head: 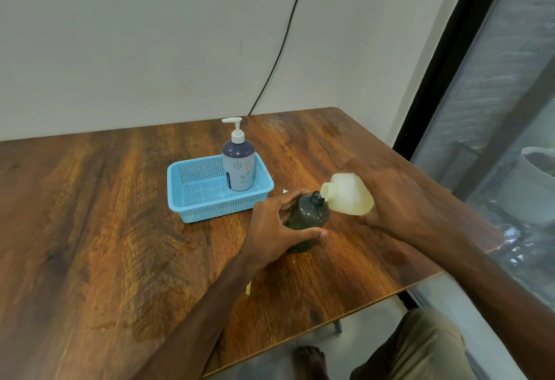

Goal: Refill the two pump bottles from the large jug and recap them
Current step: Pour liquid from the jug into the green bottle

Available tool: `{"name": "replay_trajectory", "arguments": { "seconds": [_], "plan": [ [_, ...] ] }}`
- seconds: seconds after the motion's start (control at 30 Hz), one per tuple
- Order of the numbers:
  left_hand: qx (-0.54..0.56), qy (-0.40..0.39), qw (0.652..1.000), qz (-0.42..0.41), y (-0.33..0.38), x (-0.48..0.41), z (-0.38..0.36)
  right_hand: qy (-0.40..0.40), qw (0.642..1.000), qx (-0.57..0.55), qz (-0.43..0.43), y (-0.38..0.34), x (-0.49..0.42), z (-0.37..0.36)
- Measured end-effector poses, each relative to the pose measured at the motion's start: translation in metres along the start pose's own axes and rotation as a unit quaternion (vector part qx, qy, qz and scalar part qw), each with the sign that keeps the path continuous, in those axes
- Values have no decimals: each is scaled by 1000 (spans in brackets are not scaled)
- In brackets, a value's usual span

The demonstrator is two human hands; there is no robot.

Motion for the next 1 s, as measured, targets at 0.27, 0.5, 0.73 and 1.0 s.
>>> {"name": "replay_trajectory", "arguments": {
  "seconds": [0.27, 0.5, 0.73, 1.0],
  "plan": [
    [3, 10, 1000, 10, -8, -1, 1, -8, 1000, 16, 3, 0, -2, -1],
    [-3, 15, 1000, 22, -13, -1, 2, -4, 1000, -6, 17, -1, -3, -1],
    [2, 12, 1000, 20, -13, -1, 1, -11, 1000, -7, 22, -2, -5, -2],
    [-4, 6, 1000, 16, -5, 0, 1, -18, 1000, 4, 19, 1, -8, -5]
  ]
}}
Point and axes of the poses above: each hand's wrist, its own x-axis away from the middle knuckle, its own z-axis out of the back of the hand, y = z × x, the point moved 10 cm from there along -x, towards the middle knuckle, and after that the axes turned 5 degrees about -y, right-handed, at the moved point
